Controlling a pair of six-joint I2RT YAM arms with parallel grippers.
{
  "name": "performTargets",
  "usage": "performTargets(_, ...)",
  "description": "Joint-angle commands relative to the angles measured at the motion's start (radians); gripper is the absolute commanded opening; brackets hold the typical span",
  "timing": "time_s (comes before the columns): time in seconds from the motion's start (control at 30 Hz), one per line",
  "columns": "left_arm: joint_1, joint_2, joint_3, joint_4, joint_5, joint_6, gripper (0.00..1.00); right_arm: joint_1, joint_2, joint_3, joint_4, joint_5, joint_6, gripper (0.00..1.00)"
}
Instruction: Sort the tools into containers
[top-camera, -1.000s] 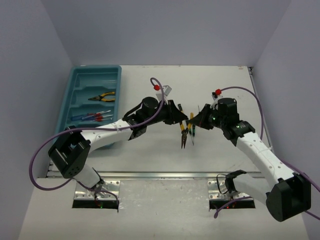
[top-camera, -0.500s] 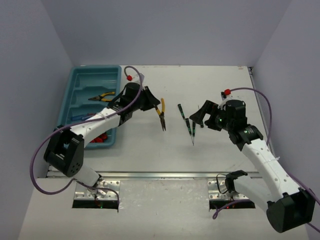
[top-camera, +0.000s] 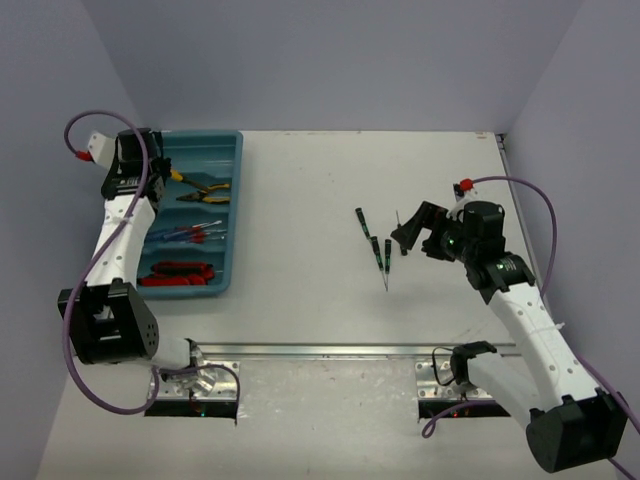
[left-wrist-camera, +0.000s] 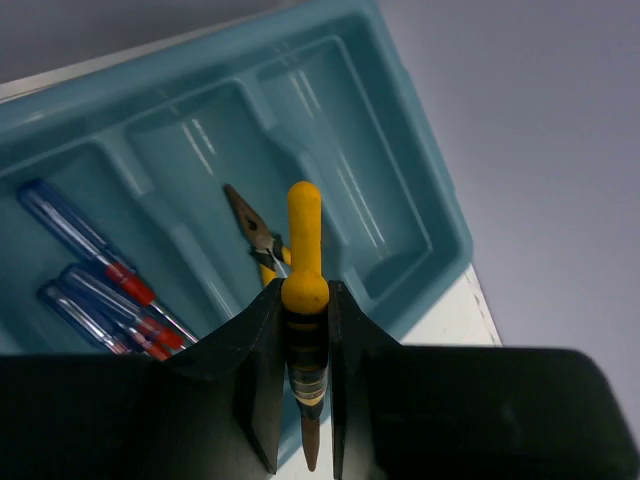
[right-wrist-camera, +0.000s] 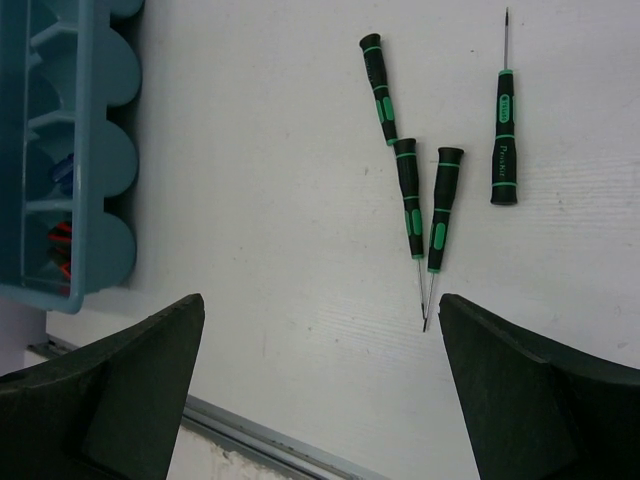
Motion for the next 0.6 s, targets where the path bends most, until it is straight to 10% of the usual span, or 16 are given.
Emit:
performTargets(0.0, 0.047, 0.091, 0.065, -0.007, -0.055, -0.114, 0.00, -0.008, 0.005, -0.010, 0.019, -0.010, -0.041, 0.99)
performTargets(0.57, 0.087, 0.361, 0.228, -0.006, -0.021, -0.182, 0.08, -0.010, 0.006, -0.046, 0.056, -0.073, -0.023, 0.99)
